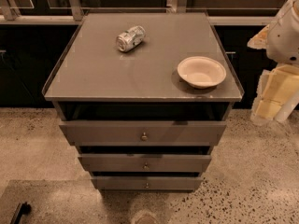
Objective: Open top drawer
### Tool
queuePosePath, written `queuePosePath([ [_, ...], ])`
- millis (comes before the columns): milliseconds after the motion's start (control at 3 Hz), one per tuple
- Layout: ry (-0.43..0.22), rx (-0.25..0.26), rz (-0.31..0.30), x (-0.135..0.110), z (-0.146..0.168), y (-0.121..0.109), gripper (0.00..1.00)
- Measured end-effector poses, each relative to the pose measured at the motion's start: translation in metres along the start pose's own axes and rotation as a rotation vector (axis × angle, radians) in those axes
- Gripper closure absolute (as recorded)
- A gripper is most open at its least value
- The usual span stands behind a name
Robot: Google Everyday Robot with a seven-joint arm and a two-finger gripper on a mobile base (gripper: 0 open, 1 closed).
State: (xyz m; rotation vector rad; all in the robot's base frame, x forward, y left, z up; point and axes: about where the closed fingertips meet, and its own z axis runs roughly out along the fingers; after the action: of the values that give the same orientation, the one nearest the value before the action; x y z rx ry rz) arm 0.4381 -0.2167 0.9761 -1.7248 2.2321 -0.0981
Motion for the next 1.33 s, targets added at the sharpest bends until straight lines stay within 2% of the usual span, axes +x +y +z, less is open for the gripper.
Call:
queuePosePath([
  [333, 0.000, 0.000, 0.000, 0.000, 0.000, 0.000, 0.00],
  [667, -0.022, 0.028, 0.007, 0.001, 0.003, 0.002, 0.00],
  [1000, -0.107, 0.027, 0.037, 0.008, 0.032, 0.023, 0.00],
  [1333, -0.245, -0.026, 0.126, 0.014, 0.095, 0.050, 0.00],
])
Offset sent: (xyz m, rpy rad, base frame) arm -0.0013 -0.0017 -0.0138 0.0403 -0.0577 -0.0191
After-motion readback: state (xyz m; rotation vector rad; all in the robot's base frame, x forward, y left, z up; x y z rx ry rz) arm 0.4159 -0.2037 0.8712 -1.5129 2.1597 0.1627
